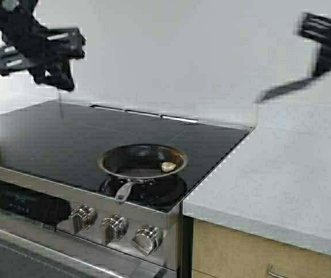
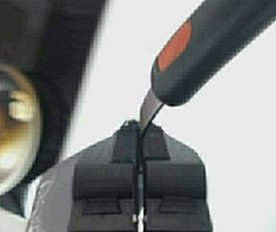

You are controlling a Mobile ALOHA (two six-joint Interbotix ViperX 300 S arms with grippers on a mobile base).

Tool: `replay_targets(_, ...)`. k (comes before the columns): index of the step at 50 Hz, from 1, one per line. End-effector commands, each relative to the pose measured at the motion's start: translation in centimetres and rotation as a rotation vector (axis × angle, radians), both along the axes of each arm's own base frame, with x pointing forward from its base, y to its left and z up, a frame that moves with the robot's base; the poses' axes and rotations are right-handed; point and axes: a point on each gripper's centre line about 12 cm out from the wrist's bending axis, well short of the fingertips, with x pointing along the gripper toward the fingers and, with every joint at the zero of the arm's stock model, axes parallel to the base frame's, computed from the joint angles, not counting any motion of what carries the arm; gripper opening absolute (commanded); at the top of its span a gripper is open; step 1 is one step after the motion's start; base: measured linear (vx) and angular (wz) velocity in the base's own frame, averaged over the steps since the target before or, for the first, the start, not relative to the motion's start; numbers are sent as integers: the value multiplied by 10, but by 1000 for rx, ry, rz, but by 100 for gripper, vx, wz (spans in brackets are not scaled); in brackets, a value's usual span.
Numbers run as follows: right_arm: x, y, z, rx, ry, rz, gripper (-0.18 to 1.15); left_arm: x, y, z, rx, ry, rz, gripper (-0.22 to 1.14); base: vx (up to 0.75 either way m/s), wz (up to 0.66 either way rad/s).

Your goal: Add oil to the pan and cook the shrimp and serve it

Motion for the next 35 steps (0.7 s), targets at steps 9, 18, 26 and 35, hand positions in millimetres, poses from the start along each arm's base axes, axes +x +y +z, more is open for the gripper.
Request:
replay_targets(9,-53,-102,-9,-99,144,-149,8,-4,10,31,64,-55,36,5,0,0)
replay_targets(18,-73,-122,-30,-82,300,-141,8,-8,16,49,163,-131,-1,3,0,0)
replay_targets(26,-88,-131,-59,-53,449,-144,8,-10,16,54,139,-138,12,3,0,0)
replay_targets(35,-101,-146,-93,-11,560,-196,8,-10,17,52,146,-134,8,3,0,0)
